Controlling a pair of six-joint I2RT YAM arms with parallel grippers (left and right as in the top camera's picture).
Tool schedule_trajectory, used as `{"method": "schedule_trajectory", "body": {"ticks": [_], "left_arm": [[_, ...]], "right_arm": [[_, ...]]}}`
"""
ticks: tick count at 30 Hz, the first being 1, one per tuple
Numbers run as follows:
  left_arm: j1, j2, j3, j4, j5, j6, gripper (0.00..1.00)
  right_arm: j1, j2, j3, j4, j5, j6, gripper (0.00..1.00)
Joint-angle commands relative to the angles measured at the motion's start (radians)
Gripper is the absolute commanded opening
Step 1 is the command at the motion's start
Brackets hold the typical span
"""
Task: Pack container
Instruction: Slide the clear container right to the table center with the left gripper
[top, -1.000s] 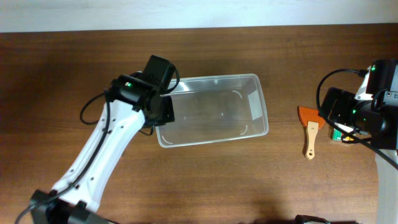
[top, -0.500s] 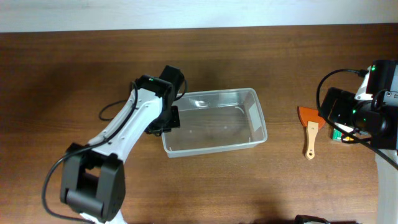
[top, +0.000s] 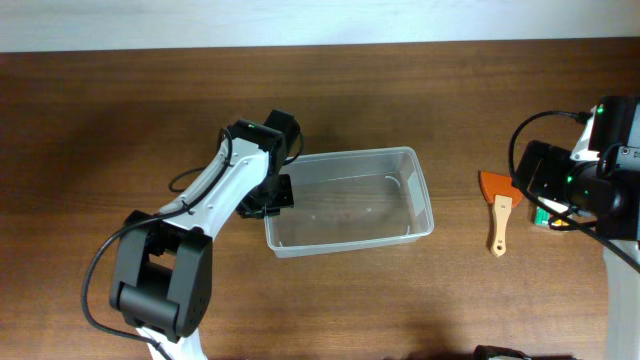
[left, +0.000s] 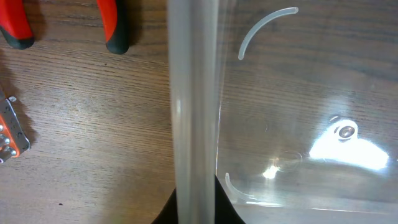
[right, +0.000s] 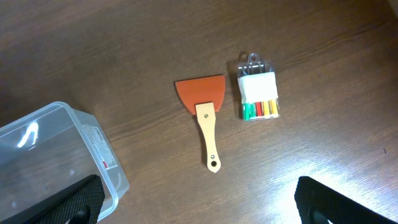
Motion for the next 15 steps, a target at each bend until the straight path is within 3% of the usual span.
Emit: {"method": "schedule_trajectory", "body": {"ticks": [1, 7, 11, 15], "left_arm": [[0.002, 0.062, -0.018, -0.012, -0.055, 0.008, 0.05], [0.002, 0.062, -0.018, -0.013, -0.055, 0.008, 0.24], [0.001, 0.062, -0.018, -0.013, -0.055, 0.008, 0.27], [0.002, 0.062, -0.018, -0.015, -0.055, 0.008, 0.39]], "right_arm": [[-0.003, -0.006, 0.016, 0.000, 0.002, 0.008, 0.99], [-0.003, -0.006, 0.016, 0.000, 0.002, 0.008, 0.99], [-0.003, -0.006, 0.016, 0.000, 0.002, 0.008, 0.99], [-0.003, -0.006, 0.016, 0.000, 0.002, 0.008, 0.99]]}}
